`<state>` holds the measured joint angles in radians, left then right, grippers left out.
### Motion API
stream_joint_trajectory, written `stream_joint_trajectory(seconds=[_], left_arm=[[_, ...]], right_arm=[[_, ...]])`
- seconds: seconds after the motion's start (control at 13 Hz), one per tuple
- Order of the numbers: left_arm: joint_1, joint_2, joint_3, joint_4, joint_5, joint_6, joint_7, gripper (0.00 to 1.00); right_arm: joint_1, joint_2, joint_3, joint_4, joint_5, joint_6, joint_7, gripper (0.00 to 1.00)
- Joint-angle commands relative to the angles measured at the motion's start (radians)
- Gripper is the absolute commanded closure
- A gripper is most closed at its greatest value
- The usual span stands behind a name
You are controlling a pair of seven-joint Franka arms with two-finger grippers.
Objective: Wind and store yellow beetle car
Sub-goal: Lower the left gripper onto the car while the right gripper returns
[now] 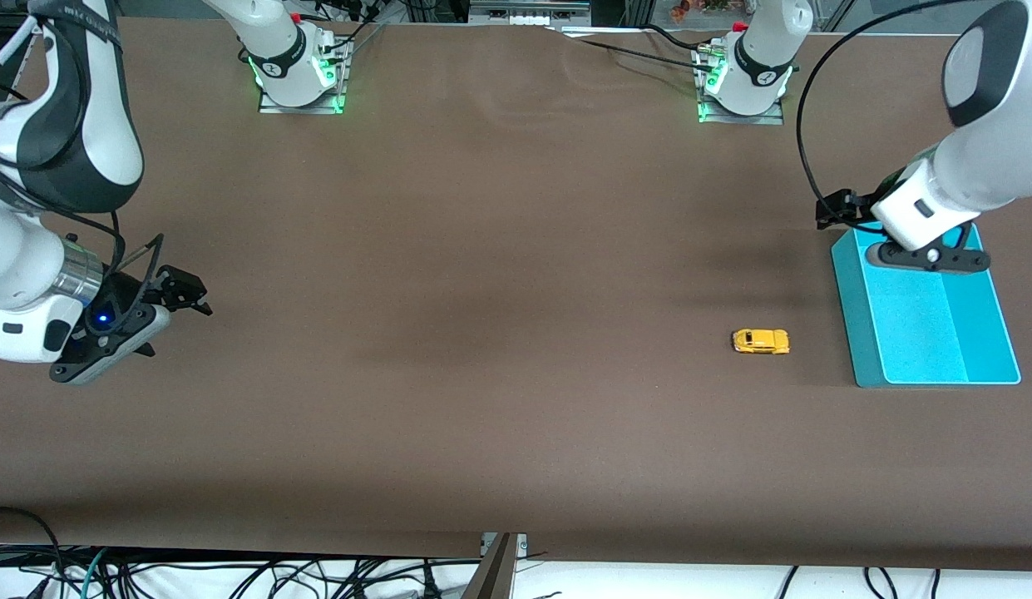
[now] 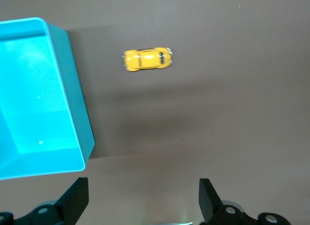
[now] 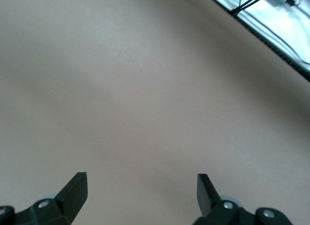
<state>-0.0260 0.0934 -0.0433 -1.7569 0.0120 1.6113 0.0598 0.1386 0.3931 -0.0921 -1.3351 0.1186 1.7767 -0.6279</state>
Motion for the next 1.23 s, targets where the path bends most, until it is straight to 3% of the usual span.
stream_joint_trajectory(seconds=[0.0,0.23,0.46,0.62,0.77,1.0,1.15], left_arm=[[0.005,0.089,0.000,0.062,0.028,-0.019,0.064,0.00],[0.024,0.211,0.002,0.154,0.026,-0.018,0.203,0.00],[0.083,0.398,0.000,0.293,0.020,-0.016,0.439,0.00],[0.081,0.497,0.000,0.365,0.014,-0.013,0.546,0.00],[0.063,0.525,-0.001,0.376,0.026,0.072,0.595,0.00],[0.073,0.552,-0.003,0.366,0.014,0.179,0.939,0.00],[0.078,0.578,-0.003,0.344,0.014,0.247,1.130,0.00]], right_arm=[[-0.008,-0.003,-0.012,0.092,-0.043,-0.082,0.025,0.00],[-0.001,-0.014,-0.003,0.143,-0.149,-0.070,0.028,0.00],[-0.013,-0.035,-0.009,0.149,-0.155,-0.120,0.048,0.00],[-0.017,-0.071,-0.006,0.122,-0.140,-0.166,0.237,0.00],[-0.017,-0.126,-0.003,0.036,-0.142,-0.172,0.347,0.00],[-0.025,-0.201,-0.003,-0.085,-0.143,-0.168,0.356,0.00],[-0.030,-0.221,-0.001,-0.108,-0.142,-0.163,0.382,0.00]])
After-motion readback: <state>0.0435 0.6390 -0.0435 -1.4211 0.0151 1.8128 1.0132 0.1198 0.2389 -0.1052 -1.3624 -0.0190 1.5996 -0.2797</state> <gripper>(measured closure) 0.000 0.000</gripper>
